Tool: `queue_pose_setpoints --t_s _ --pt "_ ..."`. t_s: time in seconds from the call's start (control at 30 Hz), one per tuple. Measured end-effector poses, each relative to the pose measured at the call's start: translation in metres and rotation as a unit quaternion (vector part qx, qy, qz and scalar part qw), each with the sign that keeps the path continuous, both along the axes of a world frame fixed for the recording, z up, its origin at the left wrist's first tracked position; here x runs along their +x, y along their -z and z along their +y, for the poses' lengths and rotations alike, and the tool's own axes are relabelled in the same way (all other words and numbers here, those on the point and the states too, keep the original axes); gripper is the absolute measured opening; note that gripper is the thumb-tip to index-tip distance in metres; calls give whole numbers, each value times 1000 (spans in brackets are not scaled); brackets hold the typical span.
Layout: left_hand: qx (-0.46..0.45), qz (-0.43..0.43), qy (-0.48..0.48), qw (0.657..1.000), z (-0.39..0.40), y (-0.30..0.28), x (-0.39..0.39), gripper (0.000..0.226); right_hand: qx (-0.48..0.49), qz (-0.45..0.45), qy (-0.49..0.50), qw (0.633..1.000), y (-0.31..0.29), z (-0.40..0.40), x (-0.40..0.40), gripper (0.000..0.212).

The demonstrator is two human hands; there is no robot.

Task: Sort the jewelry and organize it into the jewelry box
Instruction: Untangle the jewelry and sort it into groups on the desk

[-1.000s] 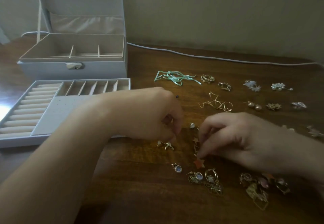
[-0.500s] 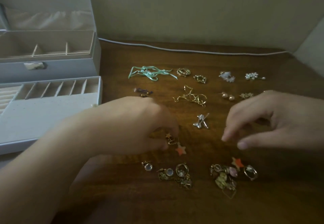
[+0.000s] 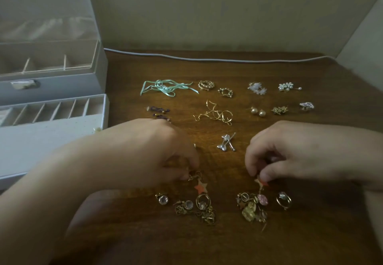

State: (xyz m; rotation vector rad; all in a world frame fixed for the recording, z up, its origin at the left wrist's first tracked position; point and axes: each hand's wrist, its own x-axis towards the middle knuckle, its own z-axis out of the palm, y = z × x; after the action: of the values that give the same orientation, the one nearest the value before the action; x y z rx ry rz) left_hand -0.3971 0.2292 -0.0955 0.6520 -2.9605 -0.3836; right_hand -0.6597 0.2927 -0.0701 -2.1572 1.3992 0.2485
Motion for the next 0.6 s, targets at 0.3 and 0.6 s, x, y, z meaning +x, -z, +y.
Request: queue_pose_setpoints --t_s 0.3,0.6 --pt "-31 0 -18 999 1 -4 4 27 12 23 -34 999 -2 -1 4 20" --pt "3 132 -41 990 6 -7 -2 30 -29 -35 -56 997 -16 11 -2 11"
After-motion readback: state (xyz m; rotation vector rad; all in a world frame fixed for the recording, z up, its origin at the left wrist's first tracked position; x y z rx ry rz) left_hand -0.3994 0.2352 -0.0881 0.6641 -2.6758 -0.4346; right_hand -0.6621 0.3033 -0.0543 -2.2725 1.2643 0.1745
